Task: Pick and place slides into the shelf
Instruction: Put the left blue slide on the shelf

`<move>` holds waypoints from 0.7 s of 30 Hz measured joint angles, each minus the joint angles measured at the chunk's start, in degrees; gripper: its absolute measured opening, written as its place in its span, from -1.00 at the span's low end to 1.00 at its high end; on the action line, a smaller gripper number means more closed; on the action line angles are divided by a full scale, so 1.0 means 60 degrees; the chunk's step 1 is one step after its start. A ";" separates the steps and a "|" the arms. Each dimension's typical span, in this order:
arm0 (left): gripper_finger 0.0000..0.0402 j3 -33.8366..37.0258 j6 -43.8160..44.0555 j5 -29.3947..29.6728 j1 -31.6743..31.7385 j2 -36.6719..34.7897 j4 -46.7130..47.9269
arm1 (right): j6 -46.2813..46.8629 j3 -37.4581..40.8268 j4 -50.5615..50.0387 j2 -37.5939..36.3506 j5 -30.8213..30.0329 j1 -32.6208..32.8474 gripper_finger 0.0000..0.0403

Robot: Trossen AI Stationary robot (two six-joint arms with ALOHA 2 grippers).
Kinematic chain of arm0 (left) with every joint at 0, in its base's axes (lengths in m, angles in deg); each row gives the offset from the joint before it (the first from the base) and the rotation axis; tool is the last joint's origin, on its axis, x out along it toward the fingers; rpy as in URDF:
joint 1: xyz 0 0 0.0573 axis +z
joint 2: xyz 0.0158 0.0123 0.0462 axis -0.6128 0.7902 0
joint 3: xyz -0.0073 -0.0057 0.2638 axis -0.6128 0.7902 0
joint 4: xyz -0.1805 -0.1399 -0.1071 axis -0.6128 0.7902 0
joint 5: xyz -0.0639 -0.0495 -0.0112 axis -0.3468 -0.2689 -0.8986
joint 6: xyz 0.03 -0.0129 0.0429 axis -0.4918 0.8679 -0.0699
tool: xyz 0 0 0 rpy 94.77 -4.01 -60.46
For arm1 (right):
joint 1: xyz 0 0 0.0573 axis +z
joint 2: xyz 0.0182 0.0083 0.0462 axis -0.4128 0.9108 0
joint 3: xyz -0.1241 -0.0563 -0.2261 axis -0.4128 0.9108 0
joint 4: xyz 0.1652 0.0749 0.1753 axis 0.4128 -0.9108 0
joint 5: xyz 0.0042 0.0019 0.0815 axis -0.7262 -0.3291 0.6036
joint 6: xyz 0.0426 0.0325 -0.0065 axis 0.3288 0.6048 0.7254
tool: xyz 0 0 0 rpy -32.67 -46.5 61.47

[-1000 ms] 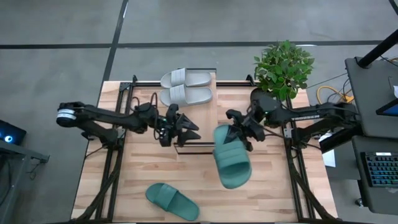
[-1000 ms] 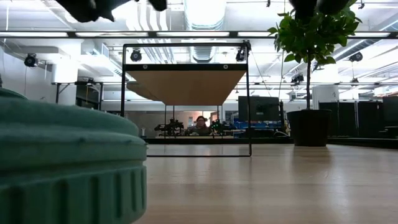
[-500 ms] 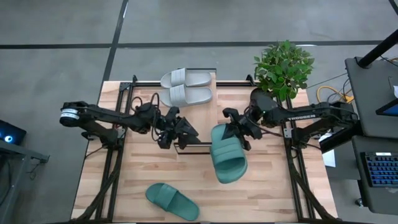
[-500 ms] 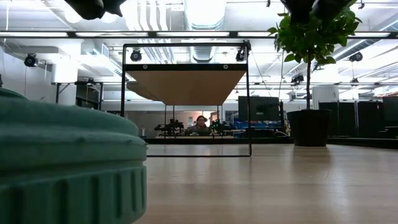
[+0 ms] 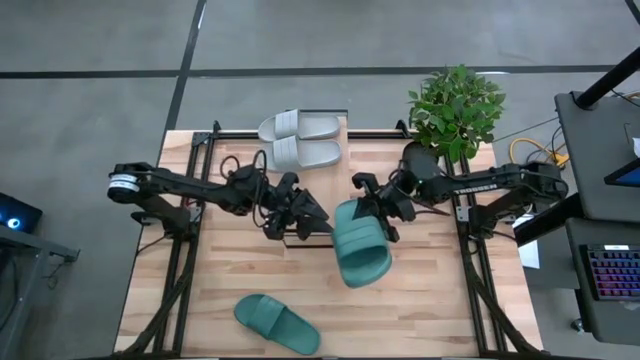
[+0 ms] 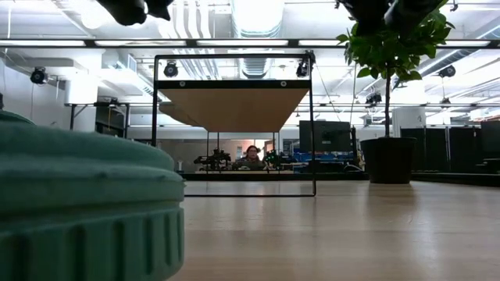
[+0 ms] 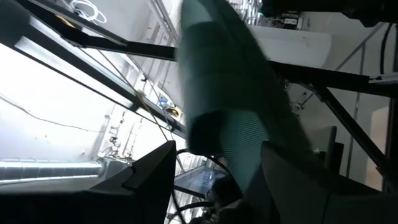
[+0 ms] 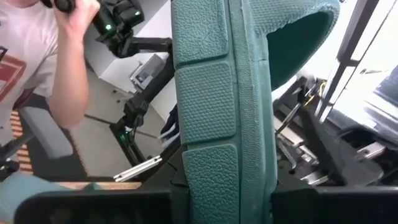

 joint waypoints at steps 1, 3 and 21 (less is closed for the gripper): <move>0.09 -0.0064 -0.0027 0.0000 0.0000 0.0082 -0.0007 | 0.0083 -0.0008 0.0066 0.0004 -0.0001 -0.0002 -0.73; 0.09 -0.0104 -0.0152 -0.0030 -0.0026 0.0126 -0.0017 | 0.0144 -0.0002 0.0103 -0.0007 0.0002 -0.0035 -0.73; 0.09 -0.0328 -0.0551 -0.0501 -0.0226 0.0163 -0.0324 | 0.1068 0.0021 0.0533 -0.0004 0.0024 0.0064 -0.73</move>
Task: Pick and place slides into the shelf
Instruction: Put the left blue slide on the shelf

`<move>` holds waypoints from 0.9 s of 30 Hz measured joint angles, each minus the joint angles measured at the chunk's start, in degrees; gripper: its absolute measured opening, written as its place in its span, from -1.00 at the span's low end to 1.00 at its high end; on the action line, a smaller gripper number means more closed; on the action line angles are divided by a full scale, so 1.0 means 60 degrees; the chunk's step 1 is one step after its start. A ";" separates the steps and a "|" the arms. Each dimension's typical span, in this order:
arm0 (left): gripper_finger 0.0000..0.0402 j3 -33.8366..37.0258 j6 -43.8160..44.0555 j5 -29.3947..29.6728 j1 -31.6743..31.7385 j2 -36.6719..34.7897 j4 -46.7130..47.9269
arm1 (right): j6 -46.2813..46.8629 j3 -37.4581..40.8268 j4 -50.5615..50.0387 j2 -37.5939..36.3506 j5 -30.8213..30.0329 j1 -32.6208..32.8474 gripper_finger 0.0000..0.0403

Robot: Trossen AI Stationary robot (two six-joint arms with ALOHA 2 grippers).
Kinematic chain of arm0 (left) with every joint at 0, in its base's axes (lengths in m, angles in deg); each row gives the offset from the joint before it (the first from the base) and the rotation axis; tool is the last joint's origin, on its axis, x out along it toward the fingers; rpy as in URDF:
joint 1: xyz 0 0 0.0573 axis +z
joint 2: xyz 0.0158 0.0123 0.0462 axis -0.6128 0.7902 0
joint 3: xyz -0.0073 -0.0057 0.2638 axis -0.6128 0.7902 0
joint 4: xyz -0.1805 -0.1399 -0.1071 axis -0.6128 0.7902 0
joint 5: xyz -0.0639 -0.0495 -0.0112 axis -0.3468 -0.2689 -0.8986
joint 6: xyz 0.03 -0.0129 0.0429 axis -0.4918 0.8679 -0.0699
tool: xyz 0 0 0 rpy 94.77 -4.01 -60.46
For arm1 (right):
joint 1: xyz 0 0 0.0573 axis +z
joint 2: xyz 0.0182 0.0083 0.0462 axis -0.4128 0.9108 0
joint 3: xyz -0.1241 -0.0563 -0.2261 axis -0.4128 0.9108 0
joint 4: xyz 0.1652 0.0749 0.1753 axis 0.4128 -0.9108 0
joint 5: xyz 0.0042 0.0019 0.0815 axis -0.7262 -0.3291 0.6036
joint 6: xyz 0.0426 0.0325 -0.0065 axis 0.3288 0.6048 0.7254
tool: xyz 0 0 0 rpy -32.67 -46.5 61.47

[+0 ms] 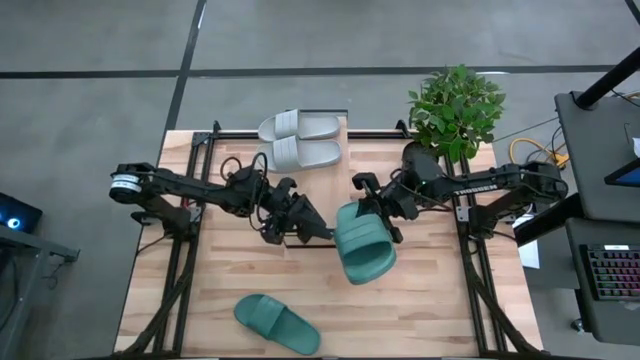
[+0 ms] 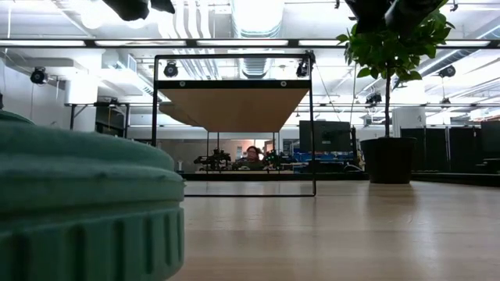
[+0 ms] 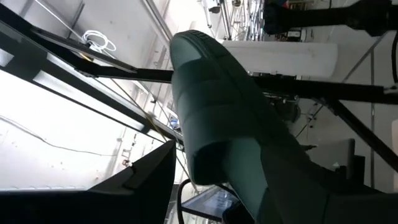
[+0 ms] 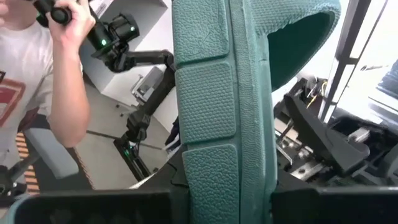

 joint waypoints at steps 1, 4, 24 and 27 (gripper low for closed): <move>0.09 0.0000 -0.0087 0.0002 0.0000 0.0000 0.0000 | 0.0017 0.0000 0.0052 -0.0003 0.0020 0.0001 -0.73; 0.09 -0.0027 -0.0131 0.0008 0.0000 0.0050 -0.0022 | 0.0187 0.0000 0.0062 -0.0011 0.0052 0.0013 -0.73; 0.09 -0.0680 -0.0070 -0.0543 0.0011 0.0777 -0.0094 | 0.1043 -0.0165 0.0761 0.0797 0.0619 0.0109 -0.73; 0.09 -0.0735 -0.0078 -0.0495 0.0012 0.0841 -0.0129 | 0.1490 -0.0188 0.1604 0.1114 0.0698 -0.0021 -0.73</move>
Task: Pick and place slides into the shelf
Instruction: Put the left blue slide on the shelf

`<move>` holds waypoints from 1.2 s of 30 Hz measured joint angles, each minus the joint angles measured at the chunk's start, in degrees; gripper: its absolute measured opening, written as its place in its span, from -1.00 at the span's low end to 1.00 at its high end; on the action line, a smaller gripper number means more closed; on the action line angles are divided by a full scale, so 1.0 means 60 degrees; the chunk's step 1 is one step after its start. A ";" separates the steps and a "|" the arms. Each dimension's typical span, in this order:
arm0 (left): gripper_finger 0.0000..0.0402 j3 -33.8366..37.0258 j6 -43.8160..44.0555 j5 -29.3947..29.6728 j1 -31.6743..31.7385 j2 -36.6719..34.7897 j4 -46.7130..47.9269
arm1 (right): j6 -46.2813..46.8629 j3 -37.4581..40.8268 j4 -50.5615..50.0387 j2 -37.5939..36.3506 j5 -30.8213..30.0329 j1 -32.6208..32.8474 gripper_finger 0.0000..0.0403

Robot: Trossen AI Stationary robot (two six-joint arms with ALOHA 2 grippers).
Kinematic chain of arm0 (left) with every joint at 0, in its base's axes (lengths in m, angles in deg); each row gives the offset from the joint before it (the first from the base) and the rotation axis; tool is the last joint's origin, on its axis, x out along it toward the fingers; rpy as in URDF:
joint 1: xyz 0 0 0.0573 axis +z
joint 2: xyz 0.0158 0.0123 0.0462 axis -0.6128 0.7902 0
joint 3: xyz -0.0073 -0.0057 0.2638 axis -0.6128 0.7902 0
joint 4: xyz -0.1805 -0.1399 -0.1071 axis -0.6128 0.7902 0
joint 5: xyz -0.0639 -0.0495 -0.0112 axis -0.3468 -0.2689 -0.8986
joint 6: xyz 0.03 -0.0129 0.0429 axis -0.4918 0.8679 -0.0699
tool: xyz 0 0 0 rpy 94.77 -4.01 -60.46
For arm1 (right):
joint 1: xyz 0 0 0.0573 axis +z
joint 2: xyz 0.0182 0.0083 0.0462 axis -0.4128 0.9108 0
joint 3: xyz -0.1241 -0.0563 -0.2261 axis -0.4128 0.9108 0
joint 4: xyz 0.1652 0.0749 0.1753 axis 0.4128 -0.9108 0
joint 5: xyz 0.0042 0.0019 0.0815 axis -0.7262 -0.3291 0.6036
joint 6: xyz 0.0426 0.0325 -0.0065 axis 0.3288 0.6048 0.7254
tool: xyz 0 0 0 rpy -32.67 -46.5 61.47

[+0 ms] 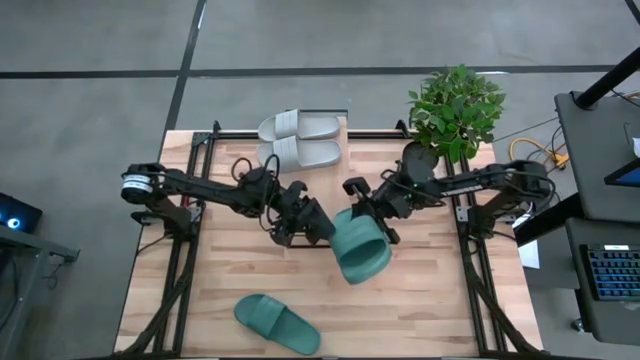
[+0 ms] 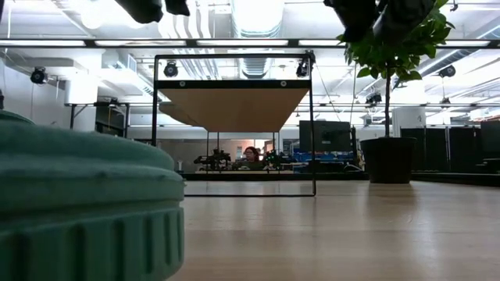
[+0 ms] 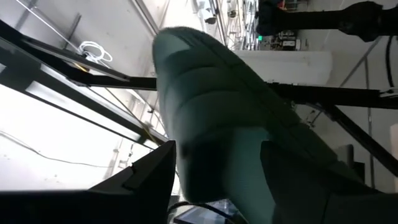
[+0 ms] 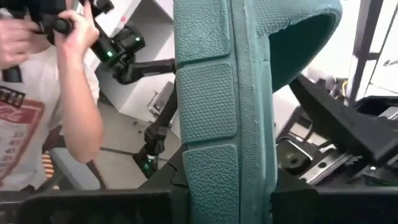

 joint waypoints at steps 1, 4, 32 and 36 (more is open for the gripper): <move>0.09 0.0016 0.0015 -0.0003 0.0006 -0.0045 0.0001 | 0.0209 0.0025 0.0281 0.0051 0.0091 -0.0048 -0.73; 0.09 0.0102 0.0039 -0.0016 0.0002 -0.0126 -0.0056 | 0.0388 0.0027 0.0593 0.0174 0.0186 -0.0061 -0.73; -0.19 0.0035 0.2062 0.0927 -0.0012 -0.0245 0.0564 | 0.1704 0.0138 0.0545 0.0248 0.1357 -0.0538 -0.73; -0.26 0.0040 0.2562 0.1183 -0.0015 -0.0372 0.0924 | 0.2202 0.0162 0.0545 0.0255 0.1401 -0.0713 -0.73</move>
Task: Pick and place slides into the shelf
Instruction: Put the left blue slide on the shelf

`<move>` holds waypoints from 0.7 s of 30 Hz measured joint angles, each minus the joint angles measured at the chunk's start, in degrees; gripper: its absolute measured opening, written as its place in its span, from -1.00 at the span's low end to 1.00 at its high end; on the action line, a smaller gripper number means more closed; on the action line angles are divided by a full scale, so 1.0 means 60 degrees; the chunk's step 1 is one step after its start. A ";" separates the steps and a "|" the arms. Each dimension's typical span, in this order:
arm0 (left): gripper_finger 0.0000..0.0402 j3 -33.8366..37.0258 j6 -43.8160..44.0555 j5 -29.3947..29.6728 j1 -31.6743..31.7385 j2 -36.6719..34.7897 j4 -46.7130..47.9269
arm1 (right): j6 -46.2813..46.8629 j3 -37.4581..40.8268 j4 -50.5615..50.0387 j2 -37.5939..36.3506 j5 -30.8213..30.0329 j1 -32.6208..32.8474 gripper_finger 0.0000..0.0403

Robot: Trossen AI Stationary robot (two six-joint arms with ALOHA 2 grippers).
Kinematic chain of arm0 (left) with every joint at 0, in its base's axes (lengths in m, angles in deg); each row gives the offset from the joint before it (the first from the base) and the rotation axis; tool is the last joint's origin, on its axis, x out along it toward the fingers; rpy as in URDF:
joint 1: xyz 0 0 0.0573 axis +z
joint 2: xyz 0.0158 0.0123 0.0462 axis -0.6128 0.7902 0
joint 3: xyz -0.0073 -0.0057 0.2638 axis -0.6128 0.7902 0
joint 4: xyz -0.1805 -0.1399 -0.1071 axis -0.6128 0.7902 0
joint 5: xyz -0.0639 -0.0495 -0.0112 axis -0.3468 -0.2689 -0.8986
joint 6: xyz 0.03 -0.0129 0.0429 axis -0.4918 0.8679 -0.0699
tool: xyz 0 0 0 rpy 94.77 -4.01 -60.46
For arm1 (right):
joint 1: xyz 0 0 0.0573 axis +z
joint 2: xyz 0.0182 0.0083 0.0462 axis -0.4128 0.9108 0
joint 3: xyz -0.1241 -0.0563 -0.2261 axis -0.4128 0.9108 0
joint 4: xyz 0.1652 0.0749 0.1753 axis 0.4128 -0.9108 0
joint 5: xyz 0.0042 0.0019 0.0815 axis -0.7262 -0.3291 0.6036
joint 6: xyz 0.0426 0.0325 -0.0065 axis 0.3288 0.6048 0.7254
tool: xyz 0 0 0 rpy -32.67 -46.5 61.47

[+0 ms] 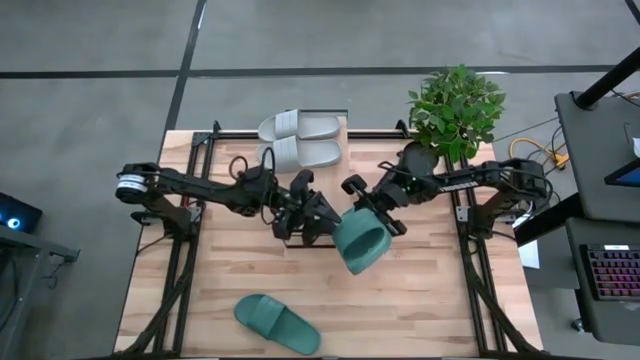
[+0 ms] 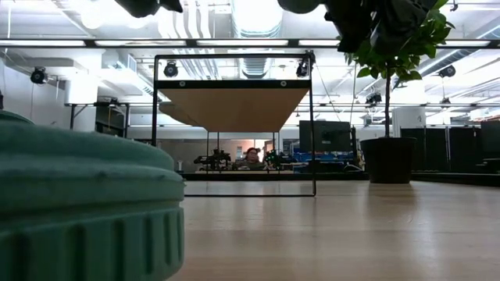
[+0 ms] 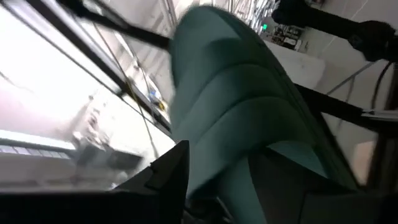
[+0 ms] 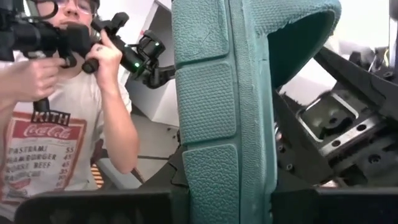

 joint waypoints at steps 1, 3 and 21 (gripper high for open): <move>-0.27 0.0008 0.0200 0.0037 0.0002 -0.0066 0.0262 | 0.0162 0.0000 -0.0004 0.0000 0.0000 -0.0071 -0.73; -0.27 0.0017 0.0472 0.0043 -0.0004 -0.0189 0.0696 | 0.0285 0.0030 -0.0006 0.0006 0.0005 -0.0236 -0.73; -0.80 0.0094 0.1482 0.0024 -0.0038 -0.0524 0.0865 | -0.0200 0.0022 -0.0578 0.0000 -0.0492 -0.0387 -0.73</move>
